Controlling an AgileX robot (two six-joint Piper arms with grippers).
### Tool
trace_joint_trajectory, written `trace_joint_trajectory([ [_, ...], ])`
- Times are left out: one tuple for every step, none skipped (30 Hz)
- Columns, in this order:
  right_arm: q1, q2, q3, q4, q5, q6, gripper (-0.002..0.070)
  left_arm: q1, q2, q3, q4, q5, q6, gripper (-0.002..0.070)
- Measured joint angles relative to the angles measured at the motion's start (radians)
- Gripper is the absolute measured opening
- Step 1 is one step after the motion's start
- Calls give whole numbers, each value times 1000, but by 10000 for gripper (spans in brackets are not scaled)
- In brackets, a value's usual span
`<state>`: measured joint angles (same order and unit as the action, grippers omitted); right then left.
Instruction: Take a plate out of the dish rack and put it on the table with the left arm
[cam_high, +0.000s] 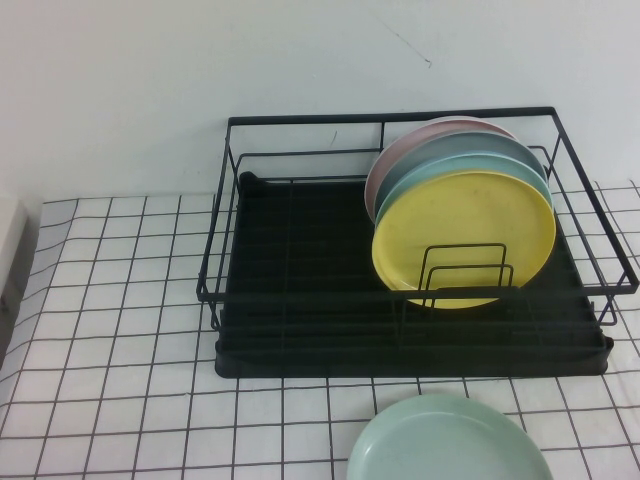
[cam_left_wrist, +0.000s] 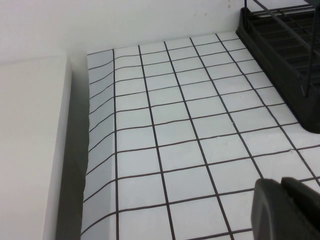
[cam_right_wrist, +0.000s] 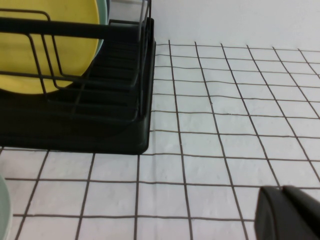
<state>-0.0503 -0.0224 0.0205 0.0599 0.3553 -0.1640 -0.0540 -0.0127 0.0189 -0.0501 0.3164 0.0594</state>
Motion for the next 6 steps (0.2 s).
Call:
trace_joint_trajectory([
  [0, 0, 0, 0, 0, 0, -1, 0, 0, 0, 0, 0, 0, -2],
  [0, 0, 0, 0, 0, 0, -1, 0, 0, 0, 0, 0, 0, -2],
  [0, 0, 0, 0, 0, 0, -1, 0, 0, 0, 0, 0, 0, -2],
  [0, 0, 0, 0, 0, 0, -1, 0, 0, 0, 0, 0, 0, -2],
  [0, 0, 0, 0, 0, 0, -1, 0, 0, 0, 0, 0, -2, -2],
  [0, 0, 0, 0, 0, 0, -1, 0, 0, 0, 0, 0, -4, -2],
])
